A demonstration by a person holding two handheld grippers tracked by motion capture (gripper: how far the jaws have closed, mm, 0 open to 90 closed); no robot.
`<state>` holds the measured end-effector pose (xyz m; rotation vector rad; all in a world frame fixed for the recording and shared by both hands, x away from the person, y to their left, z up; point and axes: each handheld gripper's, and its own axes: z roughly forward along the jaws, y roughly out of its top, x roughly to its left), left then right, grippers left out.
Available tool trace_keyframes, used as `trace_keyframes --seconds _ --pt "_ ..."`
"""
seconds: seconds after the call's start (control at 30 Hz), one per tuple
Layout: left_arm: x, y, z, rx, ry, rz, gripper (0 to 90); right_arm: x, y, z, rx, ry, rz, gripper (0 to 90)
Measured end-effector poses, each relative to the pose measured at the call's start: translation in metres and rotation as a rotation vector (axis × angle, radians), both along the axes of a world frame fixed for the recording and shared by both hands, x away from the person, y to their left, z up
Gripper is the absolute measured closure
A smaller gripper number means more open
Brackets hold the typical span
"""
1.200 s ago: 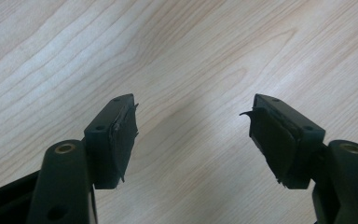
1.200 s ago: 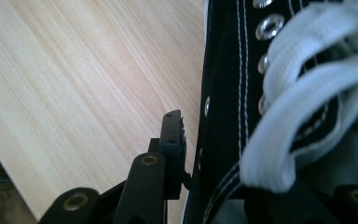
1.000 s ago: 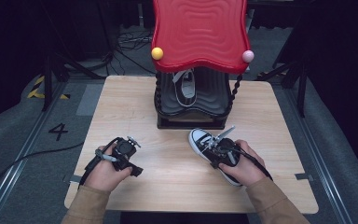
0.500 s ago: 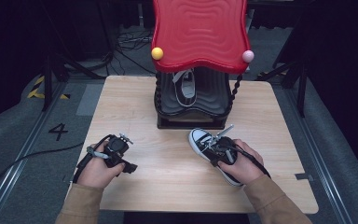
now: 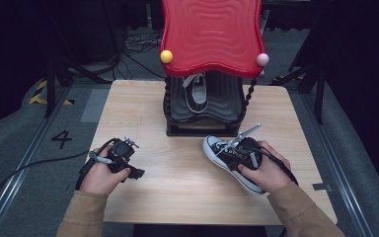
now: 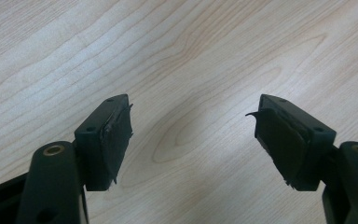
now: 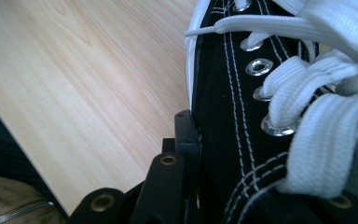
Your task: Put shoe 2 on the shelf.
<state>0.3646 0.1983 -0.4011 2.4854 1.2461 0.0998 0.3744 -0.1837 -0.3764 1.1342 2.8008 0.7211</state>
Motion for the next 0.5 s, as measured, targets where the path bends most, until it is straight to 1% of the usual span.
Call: trace_keyframes --seconds 0.03,0.13,0.2,0.27,0.37,0.5 --pt "0.0 0.0 0.0 0.002 -0.005 0.004 27.5 -0.001 -0.001 0.005 0.006 -0.003 0.004 87.4" --pt "0.0 -0.001 -0.001 0.003 0.004 -0.001 27.4 -0.004 -0.003 0.018 0.021 -0.016 0.011 87.4" --pt "0.0 0.0 -0.002 0.007 0.006 -0.001 27.4 -0.004 -0.003 0.021 0.021 -0.018 0.012 87.4" --pt "0.0 0.0 -0.001 0.0 0.005 0.003 27.2 -0.005 -0.005 0.032 0.023 -0.035 0.009 87.4" --pt "0.0 0.002 -0.001 0.001 0.005 0.006 27.1 -0.006 -0.009 0.046 0.035 -0.058 0.0 87.4" --pt "0.0 0.003 -0.002 -0.001 0.006 0.014 26.9 -0.004 -0.011 0.062 0.056 -0.077 -0.008 87.4"
